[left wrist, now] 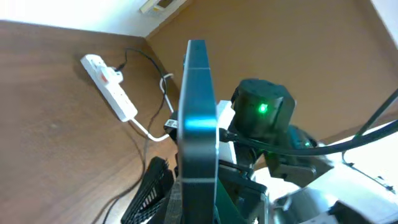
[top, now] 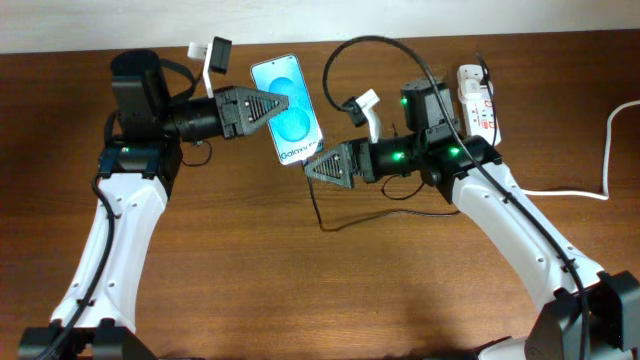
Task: Plug charger to phone and switch on socket
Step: 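Open the right gripper and withdraw it from the plugged phone, then lower the phone flat onto the table with the left gripper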
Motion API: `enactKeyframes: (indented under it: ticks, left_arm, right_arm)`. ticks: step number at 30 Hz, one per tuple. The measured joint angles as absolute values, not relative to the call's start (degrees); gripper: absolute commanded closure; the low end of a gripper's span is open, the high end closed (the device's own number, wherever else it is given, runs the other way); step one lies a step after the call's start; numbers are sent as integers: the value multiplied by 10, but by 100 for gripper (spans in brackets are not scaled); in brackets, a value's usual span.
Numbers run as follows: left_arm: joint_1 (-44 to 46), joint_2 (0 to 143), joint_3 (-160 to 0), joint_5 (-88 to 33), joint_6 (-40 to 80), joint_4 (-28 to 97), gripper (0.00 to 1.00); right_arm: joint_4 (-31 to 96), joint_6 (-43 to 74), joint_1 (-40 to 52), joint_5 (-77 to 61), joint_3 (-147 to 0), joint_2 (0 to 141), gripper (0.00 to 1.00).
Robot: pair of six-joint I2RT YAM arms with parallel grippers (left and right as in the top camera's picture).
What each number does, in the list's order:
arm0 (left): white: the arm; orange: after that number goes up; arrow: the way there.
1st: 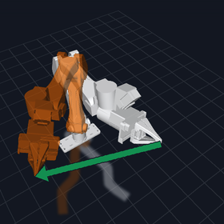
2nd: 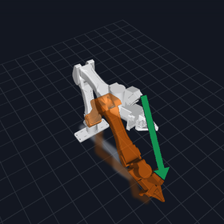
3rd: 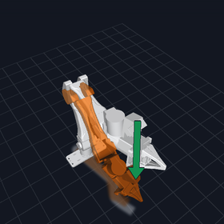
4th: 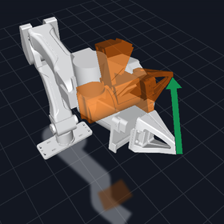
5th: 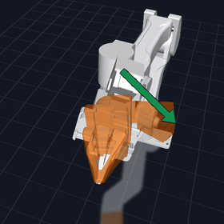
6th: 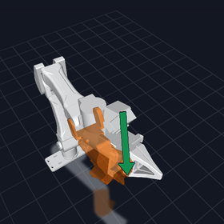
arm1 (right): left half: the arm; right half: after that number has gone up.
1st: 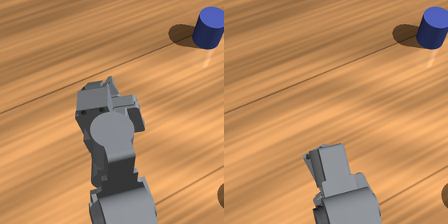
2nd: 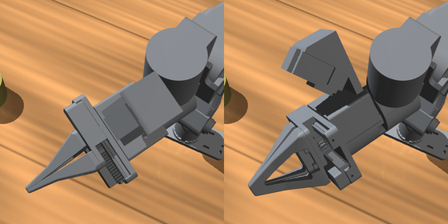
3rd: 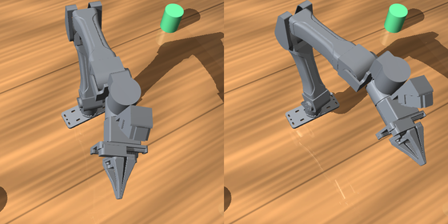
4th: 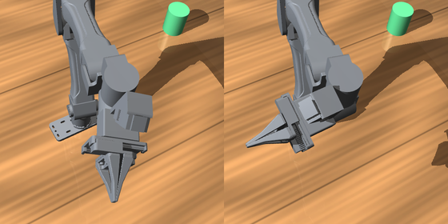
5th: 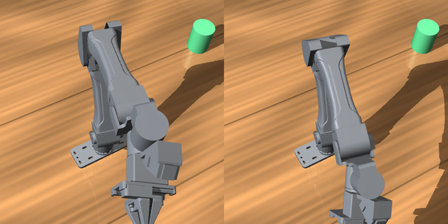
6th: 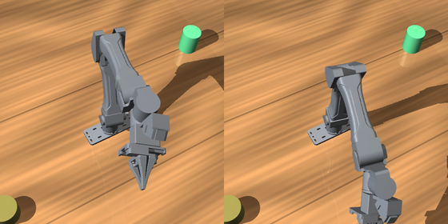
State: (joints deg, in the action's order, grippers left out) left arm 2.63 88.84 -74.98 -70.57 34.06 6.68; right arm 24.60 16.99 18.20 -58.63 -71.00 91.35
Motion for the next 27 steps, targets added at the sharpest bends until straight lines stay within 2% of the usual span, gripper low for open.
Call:
enactKeyframes:
  ticks: [5, 8, 14, 19, 23, 27]
  left_arm:
    - [26, 888, -749, -703, 190, 96, 100]
    - [26, 888, -749, -700, 112, 124, 100]
    - [26, 888, -748, -599, 81, 220, 100]
    - [26, 888, -748, -480, 223, 225, 100]
    - [26, 888, -748, -464, 392, 208, 100]
    - [27, 888, -748, -486, 547, 213, 100]
  right_arm:
    - [249, 99, 179, -547, -710, 914, 2]
    - [249, 75, 146, -526, -710, 914, 2]
    - [300, 68, 74, -508, -710, 914, 2]
    - [375, 70, 74, -467, -712, 914, 2]
    - [447, 72, 74, -425, -724, 914, 1]
    - [566, 73, 74, -327, -795, 900, 2]
